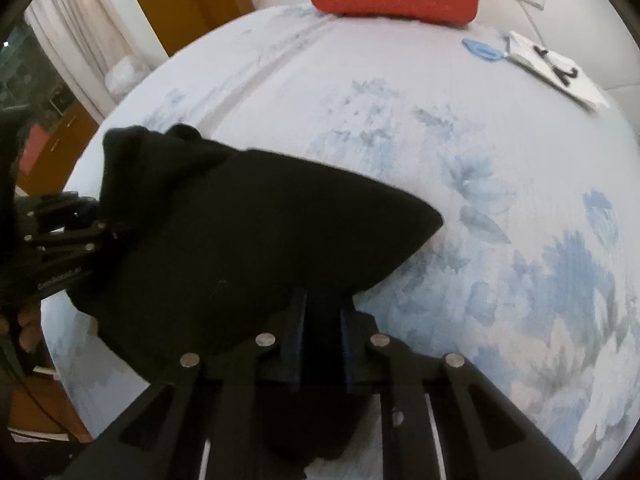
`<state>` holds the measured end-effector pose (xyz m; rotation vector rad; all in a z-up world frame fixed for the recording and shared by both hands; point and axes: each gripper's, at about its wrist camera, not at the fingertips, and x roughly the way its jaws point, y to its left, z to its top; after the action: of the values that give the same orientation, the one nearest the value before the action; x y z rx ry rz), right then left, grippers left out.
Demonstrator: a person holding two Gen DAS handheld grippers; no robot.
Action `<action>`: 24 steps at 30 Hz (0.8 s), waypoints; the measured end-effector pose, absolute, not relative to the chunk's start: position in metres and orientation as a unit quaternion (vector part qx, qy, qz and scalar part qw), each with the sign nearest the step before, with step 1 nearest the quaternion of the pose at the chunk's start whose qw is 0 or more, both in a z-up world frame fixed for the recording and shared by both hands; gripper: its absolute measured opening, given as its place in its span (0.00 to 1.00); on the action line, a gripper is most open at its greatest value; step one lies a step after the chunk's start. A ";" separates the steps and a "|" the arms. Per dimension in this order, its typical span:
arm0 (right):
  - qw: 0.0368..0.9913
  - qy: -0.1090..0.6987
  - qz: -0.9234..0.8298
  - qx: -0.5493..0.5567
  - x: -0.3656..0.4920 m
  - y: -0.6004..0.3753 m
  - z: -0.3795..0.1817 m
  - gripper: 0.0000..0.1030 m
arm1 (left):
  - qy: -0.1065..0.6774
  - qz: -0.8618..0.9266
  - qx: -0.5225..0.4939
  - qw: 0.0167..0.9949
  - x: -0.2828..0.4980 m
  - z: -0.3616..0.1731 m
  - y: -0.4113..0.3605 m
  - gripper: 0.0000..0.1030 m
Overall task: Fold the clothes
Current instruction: 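Lift the folded bundle with both grippers and carry it toward the clothes stack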
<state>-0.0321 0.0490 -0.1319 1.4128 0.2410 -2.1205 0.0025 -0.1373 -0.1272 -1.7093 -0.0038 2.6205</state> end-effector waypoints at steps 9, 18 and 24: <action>0.309 0.042 -0.822 0.477 -0.018 0.092 -0.059 0.12 | -0.003 0.879 -0.475 0.045 0.022 -0.034 -0.114 0.17; 0.238 0.025 -0.854 0.462 -0.025 0.167 -0.026 0.12 | -0.045 0.865 -0.484 0.123 -0.013 -0.051 -0.050 0.18; 0.172 -0.011 -0.845 0.507 -0.037 0.231 -0.058 0.12 | -0.054 0.826 -0.538 0.157 -0.044 -0.107 0.002 0.48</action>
<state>-0.0374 0.2307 -0.0581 1.4389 -0.0303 -2.3969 -0.0444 0.0017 -0.1065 -1.5404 -0.1541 2.3645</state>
